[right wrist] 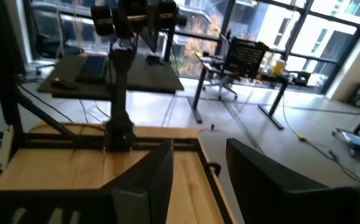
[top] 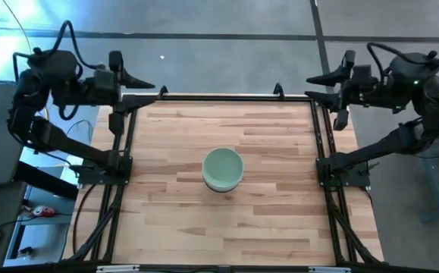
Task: Nest bowls inside each other
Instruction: Return to Home Position
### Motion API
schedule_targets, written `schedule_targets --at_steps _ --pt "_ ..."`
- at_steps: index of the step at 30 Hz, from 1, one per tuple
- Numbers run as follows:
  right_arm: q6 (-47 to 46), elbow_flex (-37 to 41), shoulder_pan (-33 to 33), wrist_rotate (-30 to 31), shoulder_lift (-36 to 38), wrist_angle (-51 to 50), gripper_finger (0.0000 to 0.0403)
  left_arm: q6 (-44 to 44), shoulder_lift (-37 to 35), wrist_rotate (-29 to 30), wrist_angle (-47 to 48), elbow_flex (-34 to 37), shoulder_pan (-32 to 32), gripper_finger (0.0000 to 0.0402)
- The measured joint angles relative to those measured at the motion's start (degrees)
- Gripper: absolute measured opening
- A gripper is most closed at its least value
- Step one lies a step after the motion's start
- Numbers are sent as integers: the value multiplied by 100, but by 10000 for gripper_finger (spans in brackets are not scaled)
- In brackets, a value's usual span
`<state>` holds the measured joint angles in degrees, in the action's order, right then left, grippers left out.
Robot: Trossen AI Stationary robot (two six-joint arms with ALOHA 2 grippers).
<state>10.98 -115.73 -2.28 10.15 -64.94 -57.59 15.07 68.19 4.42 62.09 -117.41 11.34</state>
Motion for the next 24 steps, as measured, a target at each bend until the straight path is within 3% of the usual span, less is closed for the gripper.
schedule_targets --at_steps 8,13,24 --pt "-184 674 2 339 532 -114 140 -397 -1554 -532 -1839 2504 485 156" --pt "-216 1534 2 338 1087 494 140 -651 -2562 -527 -2840 3947 668 156" --pt "-500 4184 2 849 2462 2178 139 -1059 -3878 23 -3915 5982 832 156"
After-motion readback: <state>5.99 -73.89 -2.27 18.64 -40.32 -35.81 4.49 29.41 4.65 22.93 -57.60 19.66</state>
